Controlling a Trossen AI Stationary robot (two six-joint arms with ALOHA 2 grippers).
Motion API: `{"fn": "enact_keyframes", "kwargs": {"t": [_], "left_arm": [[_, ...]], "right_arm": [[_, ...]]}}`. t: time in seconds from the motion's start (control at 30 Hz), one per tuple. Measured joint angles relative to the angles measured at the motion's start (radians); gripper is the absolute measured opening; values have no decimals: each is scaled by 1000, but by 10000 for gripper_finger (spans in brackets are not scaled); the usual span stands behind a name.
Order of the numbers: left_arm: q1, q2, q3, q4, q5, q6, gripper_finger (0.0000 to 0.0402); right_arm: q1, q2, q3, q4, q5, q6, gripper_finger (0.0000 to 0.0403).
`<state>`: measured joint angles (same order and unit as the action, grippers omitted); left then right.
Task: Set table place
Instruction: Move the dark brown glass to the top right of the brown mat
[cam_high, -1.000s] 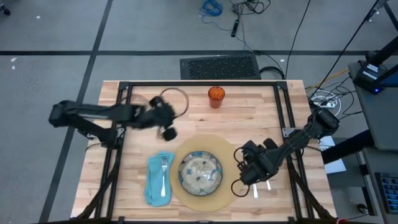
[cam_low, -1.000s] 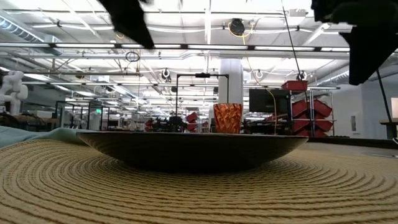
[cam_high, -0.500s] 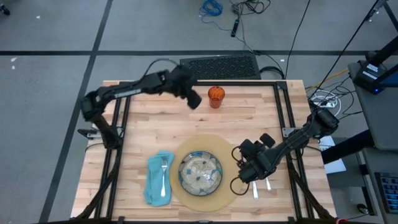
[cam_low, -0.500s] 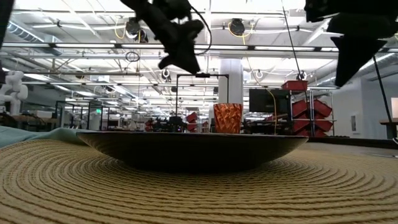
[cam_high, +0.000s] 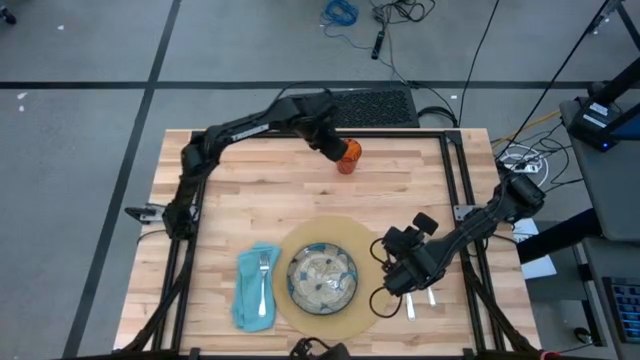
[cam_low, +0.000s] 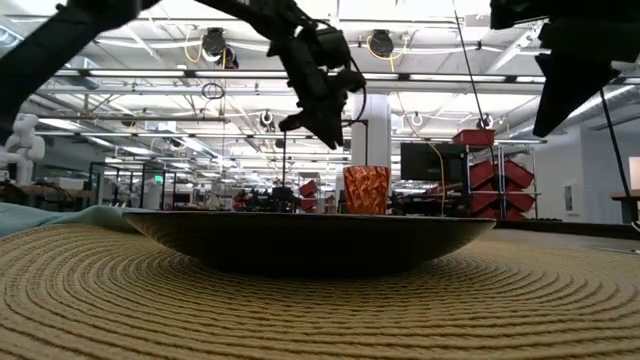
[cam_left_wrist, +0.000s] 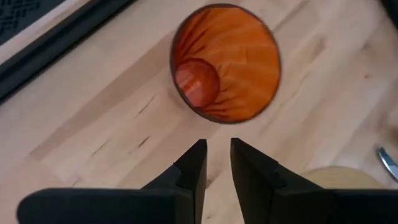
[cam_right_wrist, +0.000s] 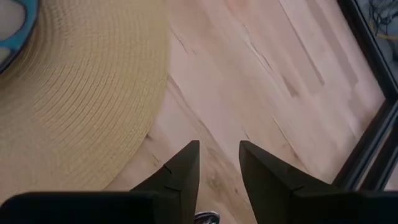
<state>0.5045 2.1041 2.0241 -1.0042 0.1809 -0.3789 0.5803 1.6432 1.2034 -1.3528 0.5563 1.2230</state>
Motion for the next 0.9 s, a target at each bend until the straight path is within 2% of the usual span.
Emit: {"fn": "enact_keyframes", "kwargs": {"t": [0.17, 0.3, 0.9], "left_arm": [[8, 84, 113, -88, -40, -25, 56], [13, 125, 161, -93, -13, -82, 56], [11, 174, 178, -60, -101, -186, 56]], "right_arm": [[27, 0, 0, 1, 18, -13, 105], [48, 0, 0, 3, 24, -13, 105], [126, 0, 0, 66, 36, -17, 105]]}}
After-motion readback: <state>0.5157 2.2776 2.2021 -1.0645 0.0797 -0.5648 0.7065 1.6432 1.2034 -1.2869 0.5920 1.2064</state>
